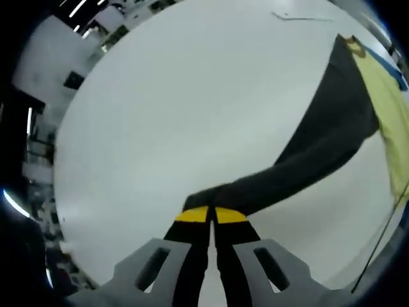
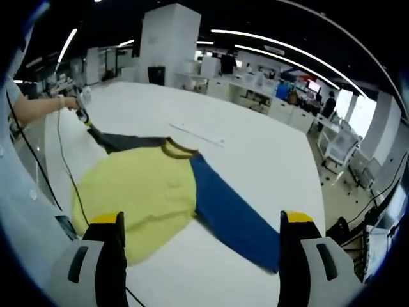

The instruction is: Fold the garment on the visible template until the final outline fits inside the template.

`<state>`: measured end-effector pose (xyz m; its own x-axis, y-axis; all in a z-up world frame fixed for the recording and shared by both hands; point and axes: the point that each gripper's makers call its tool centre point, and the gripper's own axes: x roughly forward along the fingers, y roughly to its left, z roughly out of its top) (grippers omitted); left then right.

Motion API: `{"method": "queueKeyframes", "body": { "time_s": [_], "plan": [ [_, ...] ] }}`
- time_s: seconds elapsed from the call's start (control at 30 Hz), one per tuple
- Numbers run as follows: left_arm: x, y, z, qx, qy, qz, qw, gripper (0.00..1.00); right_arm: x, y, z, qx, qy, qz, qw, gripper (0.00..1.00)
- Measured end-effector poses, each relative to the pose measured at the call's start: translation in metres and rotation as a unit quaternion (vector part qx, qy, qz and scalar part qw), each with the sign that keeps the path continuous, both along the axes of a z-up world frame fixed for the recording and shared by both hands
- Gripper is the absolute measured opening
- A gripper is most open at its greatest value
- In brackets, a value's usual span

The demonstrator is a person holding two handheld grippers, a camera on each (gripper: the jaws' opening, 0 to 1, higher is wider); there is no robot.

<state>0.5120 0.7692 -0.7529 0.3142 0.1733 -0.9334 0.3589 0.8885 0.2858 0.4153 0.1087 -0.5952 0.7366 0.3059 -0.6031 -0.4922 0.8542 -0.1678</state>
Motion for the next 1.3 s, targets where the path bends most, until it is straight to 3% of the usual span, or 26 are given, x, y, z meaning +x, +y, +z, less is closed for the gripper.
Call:
{"method": "queueKeyframes", "body": {
  "time_s": [0.37, 0.63, 0.9, 1.1, 1.3],
  "plan": [
    [-0.020, -0.003, -0.015, 0.002, 0.025, 0.000, 0.9997, 0.00, -0.001, 0.001, -0.002, 0.000, 0.001, 0.003, 1.0000, 1.00],
    [-0.041, -0.005, -0.007, -0.011, 0.053, 0.013, 0.9984, 0.00, -0.002, 0.001, -0.003, 0.005, -0.002, 0.007, 1.0000, 1.00],
    [-0.066, -0.017, 0.001, -0.035, 0.107, 0.017, 0.9935, 0.00, -0.003, -0.001, -0.001, 0.010, -0.008, 0.014, 0.9998, 1.00],
    [-0.067, -0.024, 0.020, -0.041, 0.128, 0.014, 0.9909, 0.00, -0.003, -0.003, -0.001, 0.014, -0.011, 0.013, 0.9998, 1.00],
    [-0.044, -0.016, 0.031, -0.019, 0.108, 0.013, 0.9939, 0.00, -0.003, -0.004, -0.003, 0.014, -0.008, 0.009, 0.9998, 1.00]
  ]
}}
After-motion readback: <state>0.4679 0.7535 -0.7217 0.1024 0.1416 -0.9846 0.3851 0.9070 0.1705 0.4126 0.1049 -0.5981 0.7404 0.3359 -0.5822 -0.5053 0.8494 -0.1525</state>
